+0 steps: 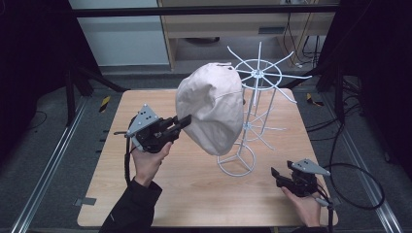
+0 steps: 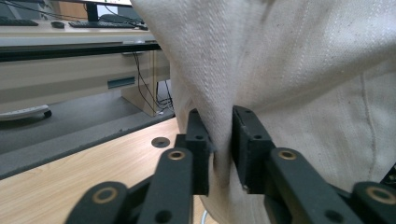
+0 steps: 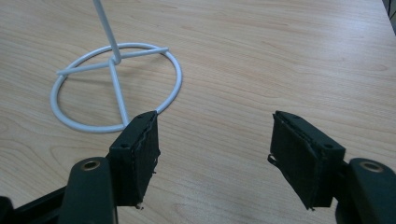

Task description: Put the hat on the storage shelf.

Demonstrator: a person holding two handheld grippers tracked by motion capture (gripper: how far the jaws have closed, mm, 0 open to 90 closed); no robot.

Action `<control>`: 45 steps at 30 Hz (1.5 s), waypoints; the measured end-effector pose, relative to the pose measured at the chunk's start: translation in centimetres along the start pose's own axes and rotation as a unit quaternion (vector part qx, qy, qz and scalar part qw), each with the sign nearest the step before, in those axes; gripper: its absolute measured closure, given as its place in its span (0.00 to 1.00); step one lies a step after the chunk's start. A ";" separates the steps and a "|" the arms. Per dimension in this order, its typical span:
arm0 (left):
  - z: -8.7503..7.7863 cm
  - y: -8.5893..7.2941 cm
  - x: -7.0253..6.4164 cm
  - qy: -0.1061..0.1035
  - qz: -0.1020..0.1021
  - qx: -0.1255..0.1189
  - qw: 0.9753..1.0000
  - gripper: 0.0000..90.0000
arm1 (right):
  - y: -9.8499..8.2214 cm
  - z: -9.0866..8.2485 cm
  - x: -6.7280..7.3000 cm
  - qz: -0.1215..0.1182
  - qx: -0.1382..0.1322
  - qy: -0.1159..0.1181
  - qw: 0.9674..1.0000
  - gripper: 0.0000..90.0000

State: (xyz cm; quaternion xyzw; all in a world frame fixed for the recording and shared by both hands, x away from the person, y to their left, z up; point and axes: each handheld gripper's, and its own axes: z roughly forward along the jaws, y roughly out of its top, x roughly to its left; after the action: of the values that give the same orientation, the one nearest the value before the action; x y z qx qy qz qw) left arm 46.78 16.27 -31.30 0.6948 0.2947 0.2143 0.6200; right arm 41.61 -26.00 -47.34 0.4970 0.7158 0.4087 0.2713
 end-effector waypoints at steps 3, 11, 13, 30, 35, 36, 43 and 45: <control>-0.3 -0.2 0.1 -0.001 -0.002 -0.001 1.000 0.81 | 0.0 0.0 0.0 -0.001 0.000 0.000 1.000 0.36; -1.7 -1.2 1.0 -0.003 -0.008 -0.001 1.000 0.72 | 0.0 0.0 0.0 0.003 0.002 -0.001 1.000 0.36; -2.1 -1.5 1.2 0.001 -0.008 0.003 1.000 0.71 | 0.0 0.0 0.0 0.005 0.003 0.001 1.000 0.36; -6.7 -6.4 3.5 0.055 0.007 0.079 0.995 0.51 | -0.1 0.1 -0.1 0.004 0.002 -0.003 1.000 0.34; -7.3 -8.1 4.1 0.074 0.000 0.101 0.992 0.46 | -0.1 0.0 -0.1 0.007 0.002 -0.003 1.000 0.33; -7.4 -8.7 4.3 0.079 -0.002 0.107 0.991 0.45 | -0.1 0.0 -0.1 0.011 0.003 -0.001 1.000 0.33; -8.3 -12.0 5.7 0.102 -0.008 0.136 0.985 0.39 | -0.2 0.0 0.0 0.009 0.004 -0.003 1.000 0.30; -8.8 -13.1 6.4 0.116 -0.016 0.145 0.982 0.39 | -0.3 0.1 0.0 0.003 0.003 -0.006 1.000 0.28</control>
State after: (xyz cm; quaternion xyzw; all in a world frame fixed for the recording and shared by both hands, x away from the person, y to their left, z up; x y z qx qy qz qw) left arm 43.72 27.78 -43.49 0.7431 0.4037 0.2386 0.4774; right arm 41.57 -26.06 -47.64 0.5026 0.7138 0.4046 0.2725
